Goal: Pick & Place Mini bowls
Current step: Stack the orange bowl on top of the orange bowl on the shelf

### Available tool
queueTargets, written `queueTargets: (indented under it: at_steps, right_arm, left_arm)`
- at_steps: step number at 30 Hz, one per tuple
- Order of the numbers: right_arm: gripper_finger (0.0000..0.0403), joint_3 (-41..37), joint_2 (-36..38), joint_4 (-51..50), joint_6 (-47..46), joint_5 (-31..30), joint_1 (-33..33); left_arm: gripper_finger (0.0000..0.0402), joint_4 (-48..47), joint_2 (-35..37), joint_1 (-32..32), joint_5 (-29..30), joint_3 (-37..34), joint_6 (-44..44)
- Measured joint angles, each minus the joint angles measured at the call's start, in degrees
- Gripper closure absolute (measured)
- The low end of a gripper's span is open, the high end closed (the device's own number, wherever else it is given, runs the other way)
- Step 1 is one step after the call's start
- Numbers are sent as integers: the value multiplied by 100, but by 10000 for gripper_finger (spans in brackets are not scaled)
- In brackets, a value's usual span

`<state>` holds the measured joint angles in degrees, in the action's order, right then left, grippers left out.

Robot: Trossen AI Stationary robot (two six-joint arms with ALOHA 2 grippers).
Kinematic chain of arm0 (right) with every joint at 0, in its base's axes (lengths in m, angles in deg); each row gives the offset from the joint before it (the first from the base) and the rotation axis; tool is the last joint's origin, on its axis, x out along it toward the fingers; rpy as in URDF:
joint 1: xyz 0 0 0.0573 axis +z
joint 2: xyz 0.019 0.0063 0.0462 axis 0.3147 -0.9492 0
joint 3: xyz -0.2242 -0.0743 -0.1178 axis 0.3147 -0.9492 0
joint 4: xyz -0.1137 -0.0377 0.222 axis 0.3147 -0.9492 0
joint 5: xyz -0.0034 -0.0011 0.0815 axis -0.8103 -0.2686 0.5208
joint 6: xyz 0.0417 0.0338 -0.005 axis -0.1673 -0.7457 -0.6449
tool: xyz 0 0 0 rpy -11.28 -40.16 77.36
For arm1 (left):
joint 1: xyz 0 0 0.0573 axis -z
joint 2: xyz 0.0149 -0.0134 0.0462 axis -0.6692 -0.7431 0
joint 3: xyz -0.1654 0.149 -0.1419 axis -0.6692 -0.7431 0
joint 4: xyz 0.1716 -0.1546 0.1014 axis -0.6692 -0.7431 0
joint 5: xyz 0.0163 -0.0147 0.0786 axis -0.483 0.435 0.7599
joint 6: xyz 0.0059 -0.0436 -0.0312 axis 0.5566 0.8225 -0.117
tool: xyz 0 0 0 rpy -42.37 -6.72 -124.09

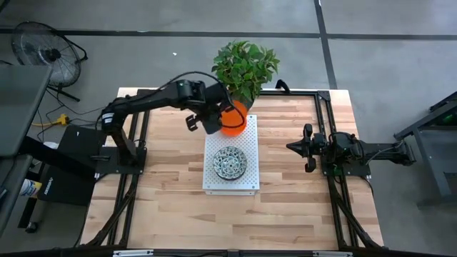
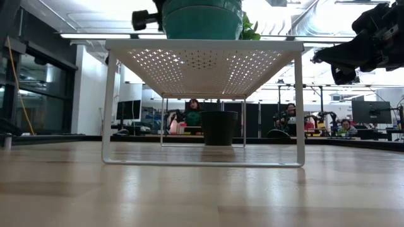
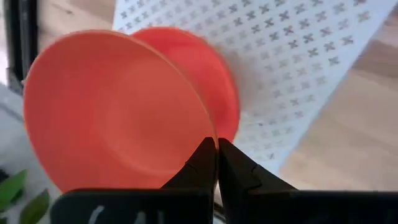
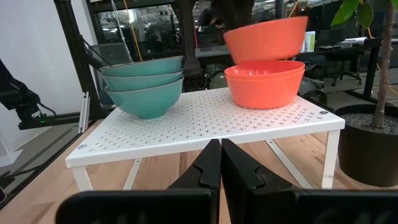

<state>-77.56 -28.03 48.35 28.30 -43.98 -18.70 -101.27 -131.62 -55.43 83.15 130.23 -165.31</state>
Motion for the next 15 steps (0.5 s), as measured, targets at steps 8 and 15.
queueTargets:
  at_steps: [8, 15]
  right_arm:
    - [402, 1, 0, 0, 0, 0, -1]
    - [402, -1, 0, 0, 0, -13, 2]
  left_arm:
    - [401, 83, -368, -255, 110, 60, -146]
    - [401, -97, -428, -307, -80, 38, -240]
